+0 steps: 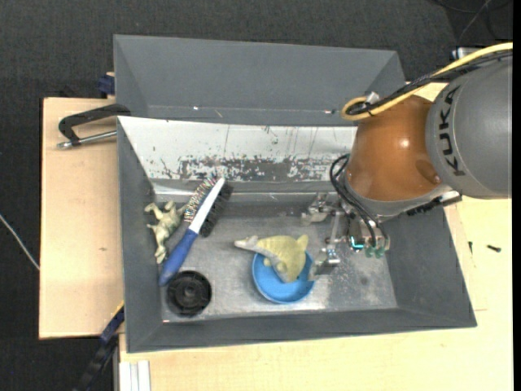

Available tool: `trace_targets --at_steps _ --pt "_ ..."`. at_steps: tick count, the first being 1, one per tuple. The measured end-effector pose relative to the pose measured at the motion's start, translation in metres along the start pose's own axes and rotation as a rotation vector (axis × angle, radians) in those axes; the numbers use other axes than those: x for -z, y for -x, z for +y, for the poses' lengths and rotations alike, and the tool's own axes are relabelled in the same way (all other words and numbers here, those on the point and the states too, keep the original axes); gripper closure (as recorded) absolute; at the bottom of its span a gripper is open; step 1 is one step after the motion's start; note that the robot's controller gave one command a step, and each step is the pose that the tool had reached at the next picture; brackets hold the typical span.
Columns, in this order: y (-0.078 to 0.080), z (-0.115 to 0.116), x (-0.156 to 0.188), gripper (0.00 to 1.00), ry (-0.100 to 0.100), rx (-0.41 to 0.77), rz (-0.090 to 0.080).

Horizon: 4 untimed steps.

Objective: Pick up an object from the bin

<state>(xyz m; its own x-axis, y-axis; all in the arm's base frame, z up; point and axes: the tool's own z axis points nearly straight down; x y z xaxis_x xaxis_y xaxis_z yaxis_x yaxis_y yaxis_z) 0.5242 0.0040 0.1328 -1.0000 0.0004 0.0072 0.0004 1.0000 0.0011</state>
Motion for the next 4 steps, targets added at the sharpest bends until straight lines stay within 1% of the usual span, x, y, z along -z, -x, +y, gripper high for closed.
trace_targets --at_steps 1,2,3,4 --pt "0.011 -0.008 -0.049 0.00 0.001 -0.040 -0.012" --pt "0.011 -0.006 -0.049 1.00 0.004 -0.042 -0.013" --pt "0.014 -0.003 -0.038 1.00 0.002 -0.033 -0.013" --pt "0.016 0.005 0.047 1.00 0.000 -0.011 -0.021"
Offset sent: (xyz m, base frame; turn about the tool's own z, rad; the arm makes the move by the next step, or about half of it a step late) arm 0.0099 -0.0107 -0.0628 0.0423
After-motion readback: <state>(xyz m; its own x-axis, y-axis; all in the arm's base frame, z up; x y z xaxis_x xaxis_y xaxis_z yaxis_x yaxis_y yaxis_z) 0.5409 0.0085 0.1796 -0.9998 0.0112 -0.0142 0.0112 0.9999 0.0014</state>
